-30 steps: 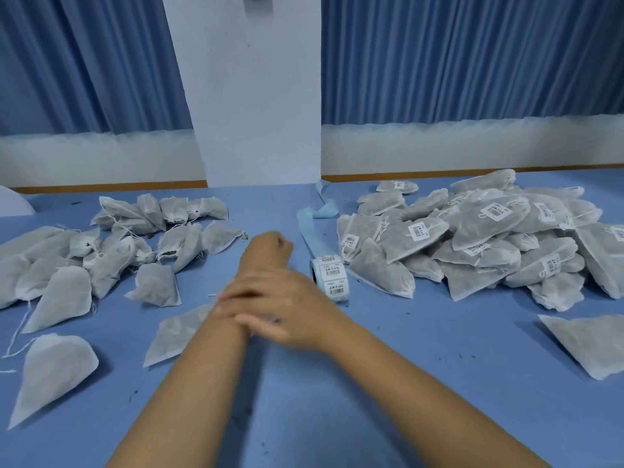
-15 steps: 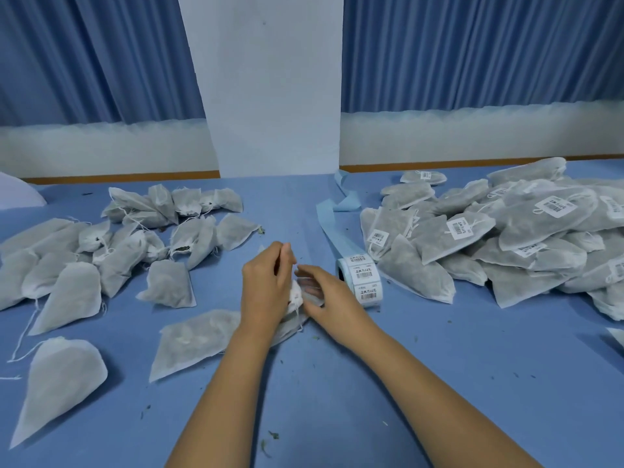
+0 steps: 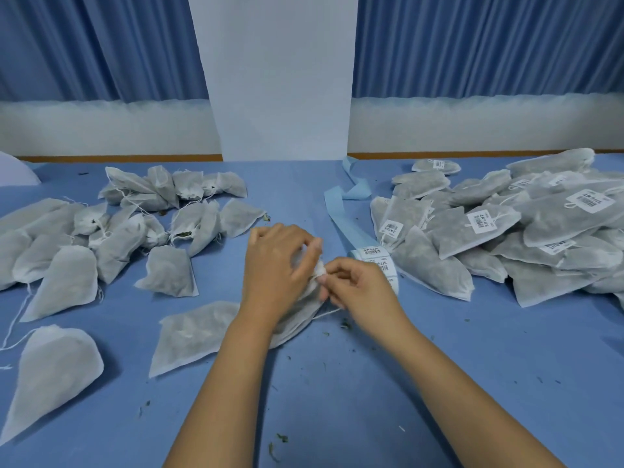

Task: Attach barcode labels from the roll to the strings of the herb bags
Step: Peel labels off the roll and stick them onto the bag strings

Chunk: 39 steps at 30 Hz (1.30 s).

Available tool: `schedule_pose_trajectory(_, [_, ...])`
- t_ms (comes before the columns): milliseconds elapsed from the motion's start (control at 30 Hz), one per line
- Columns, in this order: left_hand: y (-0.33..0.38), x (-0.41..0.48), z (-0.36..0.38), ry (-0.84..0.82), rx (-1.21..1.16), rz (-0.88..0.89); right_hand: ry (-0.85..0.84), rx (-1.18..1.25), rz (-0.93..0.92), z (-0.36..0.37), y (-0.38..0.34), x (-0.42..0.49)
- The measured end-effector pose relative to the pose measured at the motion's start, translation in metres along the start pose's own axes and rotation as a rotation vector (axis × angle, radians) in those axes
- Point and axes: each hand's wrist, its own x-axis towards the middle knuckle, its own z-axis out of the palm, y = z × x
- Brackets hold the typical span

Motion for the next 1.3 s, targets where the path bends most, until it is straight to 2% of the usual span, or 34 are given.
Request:
schedule_pose_trajectory(67, [0.004, -0.005, 0.002, -0.18, -0.129, -0.021, 0.069, 0.001, -0.048, -0.008, -0.003, -0.001])
schedule_pose_trajectory(133, [0.009, -0.008, 0.006, -0.254, -0.289, -0.111, 0.111, -0.059, -0.093, -0.013, -0.004, -0.002])
schedule_pose_trajectory(267, [0.009, -0.007, 0.0, -0.175, -0.319, -0.107, 0.152, -0.232, -0.2, -0.023, -0.007, -0.002])
schedule_pose_trajectory(367, [0.005, -0.005, -0.011, -0.144, -0.34, -0.086, 0.208, -0.518, -0.47, -0.034, -0.011, -0.002])
schedule_pose_trajectory(467, [0.007, -0.005, -0.018, -0.235, -0.435, -0.152, 0.366, -0.72, -0.667, -0.044, -0.012, -0.001])
schedule_pose_trajectory(600, [0.016, -0.006, -0.027, -0.396, -0.731, -0.259, 0.551, -0.687, -0.618, -0.048, -0.01, 0.0])
schedule_pose_trajectory(667, [0.024, -0.004, -0.029, -0.355, -0.9, -0.249, 0.524, -0.616, -0.558, -0.043, -0.008, 0.0])
schedule_pose_trajectory(733, [0.028, -0.002, -0.028, -0.24, -1.002, -0.286, 0.401, -0.603, -0.536, -0.031, -0.006, -0.002])
schedule_pose_trajectory(800, [0.028, -0.003, -0.024, -0.131, -0.993, -0.354, 0.257, -0.638, -0.56, -0.02, -0.005, -0.004])
schedule_pose_trajectory(867, [0.024, -0.005, -0.019, -0.087, -0.871, -0.412, 0.156, -0.675, -0.599, -0.018, -0.006, -0.006])
schedule_pose_trajectory(933, [0.018, -0.007, -0.015, -0.12, -0.662, -0.363, 0.099, -0.7, -0.633, -0.022, -0.007, -0.008])
schedule_pose_trajectory(1000, [0.013, -0.008, -0.015, -0.202, -0.497, -0.234, 0.09, -0.72, -0.682, -0.028, -0.008, -0.009])
schedule_pose_trajectory(1067, [0.012, -0.009, -0.016, -0.27, -0.444, -0.171, 0.143, -0.729, -0.739, -0.032, -0.012, -0.009])
schedule_pose_trajectory(1167, [0.017, -0.01, -0.015, -0.343, -0.494, -0.181, 0.287, -0.704, -0.787, -0.038, -0.015, -0.006])
schedule_pose_trajectory(1233, [0.021, -0.01, -0.013, -0.378, -0.505, -0.182, 0.393, -0.569, -0.689, -0.037, -0.015, -0.007])
schedule_pose_trajectory(1300, [0.024, -0.009, -0.012, -0.388, -0.497, -0.211, 0.48, -0.309, -0.462, -0.033, -0.014, -0.007])
